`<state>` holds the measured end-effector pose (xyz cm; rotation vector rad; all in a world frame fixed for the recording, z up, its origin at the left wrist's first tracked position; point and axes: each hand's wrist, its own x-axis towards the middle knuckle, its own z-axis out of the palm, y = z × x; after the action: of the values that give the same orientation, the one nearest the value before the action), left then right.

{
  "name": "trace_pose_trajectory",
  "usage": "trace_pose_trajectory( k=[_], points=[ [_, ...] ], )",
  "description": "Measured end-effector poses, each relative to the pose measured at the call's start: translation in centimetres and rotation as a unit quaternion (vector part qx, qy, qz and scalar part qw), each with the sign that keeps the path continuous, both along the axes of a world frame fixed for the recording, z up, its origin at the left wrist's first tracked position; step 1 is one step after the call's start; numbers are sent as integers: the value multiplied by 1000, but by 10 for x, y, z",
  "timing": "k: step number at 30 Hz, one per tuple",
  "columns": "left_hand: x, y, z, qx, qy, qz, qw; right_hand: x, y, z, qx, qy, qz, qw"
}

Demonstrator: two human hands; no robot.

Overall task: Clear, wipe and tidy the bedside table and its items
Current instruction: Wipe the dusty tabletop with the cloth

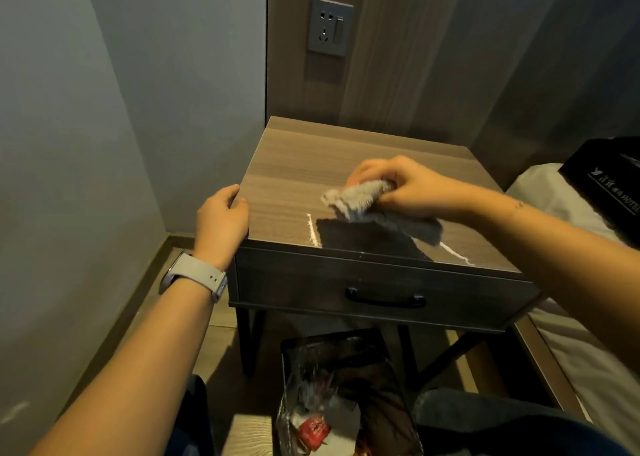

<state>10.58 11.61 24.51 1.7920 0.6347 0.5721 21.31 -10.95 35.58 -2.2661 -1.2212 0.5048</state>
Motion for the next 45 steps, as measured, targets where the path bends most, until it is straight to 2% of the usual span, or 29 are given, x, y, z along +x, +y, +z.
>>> trace_pose_trajectory(
  k=[4,10,15,20,21,23,25,28,33,37,39,41,45],
  points=[
    [-2,3,0,-29,2,-25,999,31,52,-3,9,-55,-28,998],
    [0,7,-2,-55,3,-17,998,43,96,-49,13,-102,-70,992],
    [0,3,-1,-52,-4,-18,998,3,60,-59,33,-70,10,997],
    [1,6,6,-95,6,-2,995,-31,25,-50,16,-22,71,997],
    [1,4,6,-69,21,-5,997,-33,20,-46,5,-8,73,997],
    [2,-3,7,61,51,0,997,-34,8,-36,9,1,56,998],
    [2,-14,6,223,76,24,972,-25,-7,-24,45,-12,-2,999],
    [6,-27,5,339,111,24,934,7,-35,-7,75,-52,-96,991],
    [9,-34,2,389,161,26,907,81,-84,-10,15,-113,-252,961],
    [12,-32,0,398,193,5,897,102,-91,-43,-23,-112,-293,949],
    [13,-31,-1,404,195,-5,893,96,-84,-57,-20,-150,-309,939],
    [13,-30,-2,416,197,-15,887,82,-79,-64,-20,-176,-286,942],
    [11,-31,1,413,208,-23,886,32,-75,-65,8,-153,-168,974]
  ],
)
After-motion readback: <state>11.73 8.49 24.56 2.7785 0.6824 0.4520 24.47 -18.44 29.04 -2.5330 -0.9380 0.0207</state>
